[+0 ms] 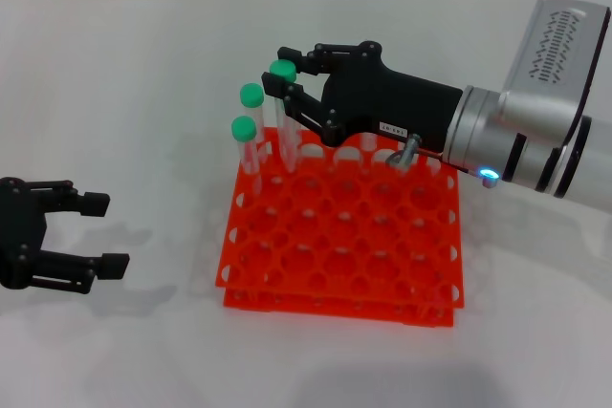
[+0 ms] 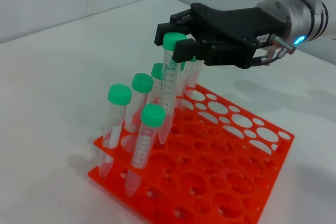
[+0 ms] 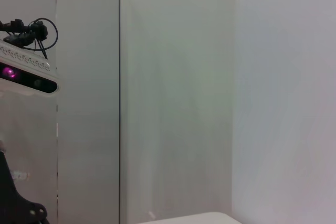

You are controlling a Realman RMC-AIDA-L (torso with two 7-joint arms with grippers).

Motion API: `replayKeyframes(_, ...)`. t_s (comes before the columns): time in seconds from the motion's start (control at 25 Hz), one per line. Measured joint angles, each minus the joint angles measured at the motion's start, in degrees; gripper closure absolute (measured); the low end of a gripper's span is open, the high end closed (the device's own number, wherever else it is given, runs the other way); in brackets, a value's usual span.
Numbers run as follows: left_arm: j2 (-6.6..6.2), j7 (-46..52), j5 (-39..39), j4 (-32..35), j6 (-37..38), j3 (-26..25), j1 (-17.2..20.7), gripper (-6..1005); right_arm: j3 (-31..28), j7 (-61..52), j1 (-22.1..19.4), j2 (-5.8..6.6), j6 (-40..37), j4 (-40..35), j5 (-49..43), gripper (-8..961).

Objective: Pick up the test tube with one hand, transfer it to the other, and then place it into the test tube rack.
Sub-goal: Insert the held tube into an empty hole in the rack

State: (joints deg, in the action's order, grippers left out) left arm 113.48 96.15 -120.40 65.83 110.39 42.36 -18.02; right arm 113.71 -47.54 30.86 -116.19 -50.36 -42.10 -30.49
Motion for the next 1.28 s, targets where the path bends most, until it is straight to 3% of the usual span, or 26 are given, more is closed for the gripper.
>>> replayKeyframes(1.28, 0.07, -0.35, -0.01, -0.18, -0.15, 0.0, 0.0, 113, 1.19, 0.9, 0.04, 0.0, -0.58, 0.58, -0.38, 684)
